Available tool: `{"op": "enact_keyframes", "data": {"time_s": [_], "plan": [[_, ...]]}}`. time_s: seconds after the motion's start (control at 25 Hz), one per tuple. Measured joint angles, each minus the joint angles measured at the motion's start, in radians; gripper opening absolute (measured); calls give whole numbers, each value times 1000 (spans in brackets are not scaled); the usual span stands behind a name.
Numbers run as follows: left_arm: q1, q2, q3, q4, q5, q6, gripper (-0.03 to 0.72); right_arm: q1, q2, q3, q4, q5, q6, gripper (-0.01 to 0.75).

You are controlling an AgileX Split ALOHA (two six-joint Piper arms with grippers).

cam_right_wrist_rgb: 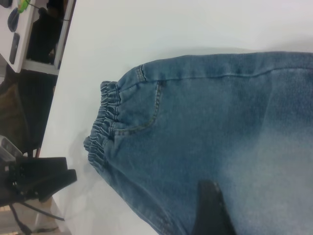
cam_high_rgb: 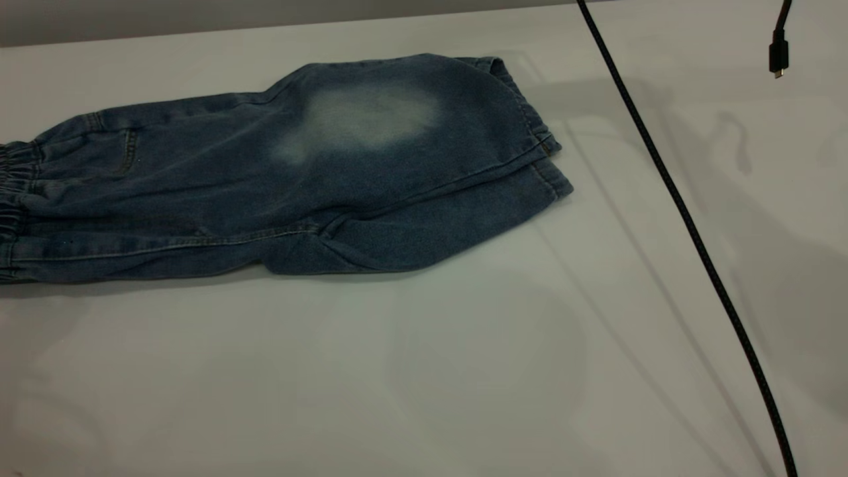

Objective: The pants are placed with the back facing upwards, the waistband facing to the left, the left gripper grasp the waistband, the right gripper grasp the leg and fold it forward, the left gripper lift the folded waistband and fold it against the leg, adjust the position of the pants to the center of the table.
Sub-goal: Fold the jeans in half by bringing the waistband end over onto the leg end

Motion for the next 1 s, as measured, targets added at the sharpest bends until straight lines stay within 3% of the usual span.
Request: {"op": "enact_keyframes", "data": {"time_s": [0.28,0.56,1.0], "plan": [[-43,-1,0,-122,-6,114,593,0,0,0,-10,20,-3,381],[-45,-1,0,-126,-9,161,593,0,0,0,-11,17,-3,381],[-59,-1,0,-303,-86,321,593,0,1,0,-11,18,-10,381]]}}
